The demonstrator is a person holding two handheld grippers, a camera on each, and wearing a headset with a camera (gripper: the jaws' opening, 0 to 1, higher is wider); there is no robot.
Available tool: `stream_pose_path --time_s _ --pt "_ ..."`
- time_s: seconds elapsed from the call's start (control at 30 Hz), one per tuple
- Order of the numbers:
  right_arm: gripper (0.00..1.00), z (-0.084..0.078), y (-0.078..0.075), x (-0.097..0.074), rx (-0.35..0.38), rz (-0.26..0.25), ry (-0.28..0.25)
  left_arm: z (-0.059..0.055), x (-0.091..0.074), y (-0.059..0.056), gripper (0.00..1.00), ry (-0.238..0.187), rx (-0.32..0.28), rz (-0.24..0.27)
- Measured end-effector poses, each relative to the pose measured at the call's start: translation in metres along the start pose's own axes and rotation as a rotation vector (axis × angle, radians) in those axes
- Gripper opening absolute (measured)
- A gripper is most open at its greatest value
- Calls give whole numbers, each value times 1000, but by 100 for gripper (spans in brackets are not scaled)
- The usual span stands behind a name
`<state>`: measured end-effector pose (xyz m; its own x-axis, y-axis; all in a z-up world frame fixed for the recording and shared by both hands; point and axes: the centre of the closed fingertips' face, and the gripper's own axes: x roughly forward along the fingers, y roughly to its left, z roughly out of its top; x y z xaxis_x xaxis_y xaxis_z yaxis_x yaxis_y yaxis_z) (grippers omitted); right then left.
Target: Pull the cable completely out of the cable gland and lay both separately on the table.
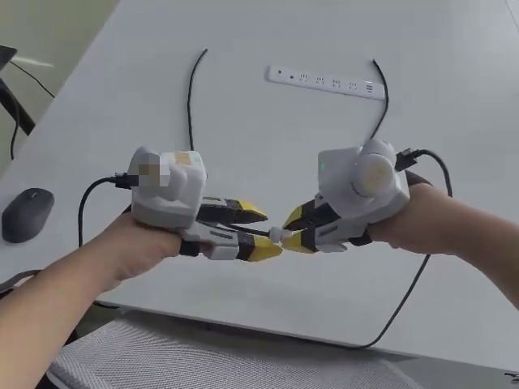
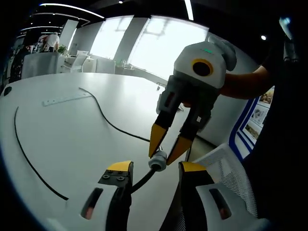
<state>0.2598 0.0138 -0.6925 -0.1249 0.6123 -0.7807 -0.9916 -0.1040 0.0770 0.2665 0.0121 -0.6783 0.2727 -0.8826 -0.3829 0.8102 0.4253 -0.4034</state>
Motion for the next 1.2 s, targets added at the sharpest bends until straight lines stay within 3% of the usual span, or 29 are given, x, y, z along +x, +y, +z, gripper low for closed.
stream_pose_path --time_s 0.93,1.2 --pt "7 -3 1 -8 -114 -11 -49 1 11 -1 23 -12 -57 -19" --pt "7 -5 0 -7 -141 -18 -59 5 13 -3 16 -38 -97 -43"
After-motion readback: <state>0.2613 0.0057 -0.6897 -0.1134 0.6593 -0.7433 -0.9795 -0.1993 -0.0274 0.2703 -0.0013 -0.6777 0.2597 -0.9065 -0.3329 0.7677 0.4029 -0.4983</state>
